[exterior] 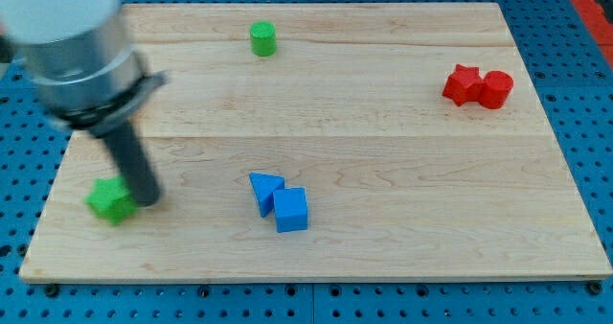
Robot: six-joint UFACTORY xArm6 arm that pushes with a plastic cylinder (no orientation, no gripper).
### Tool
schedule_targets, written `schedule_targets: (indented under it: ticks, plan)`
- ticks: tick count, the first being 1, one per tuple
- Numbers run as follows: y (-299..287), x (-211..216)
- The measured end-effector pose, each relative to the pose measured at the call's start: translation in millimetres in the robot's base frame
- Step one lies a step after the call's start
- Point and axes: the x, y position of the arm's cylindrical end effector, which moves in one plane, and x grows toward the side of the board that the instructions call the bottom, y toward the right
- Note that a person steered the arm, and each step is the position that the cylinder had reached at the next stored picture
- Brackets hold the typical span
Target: Point your arm to the green circle
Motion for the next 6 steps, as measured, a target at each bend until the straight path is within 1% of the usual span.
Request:
schedule_targets:
  ticks: [1, 2, 3, 4, 5, 6]
  plan:
    - [-1, -16]
    - [83, -105]
    - [194, -187]
    - [244, -268]
    - [209, -311]
    - [146, -307]
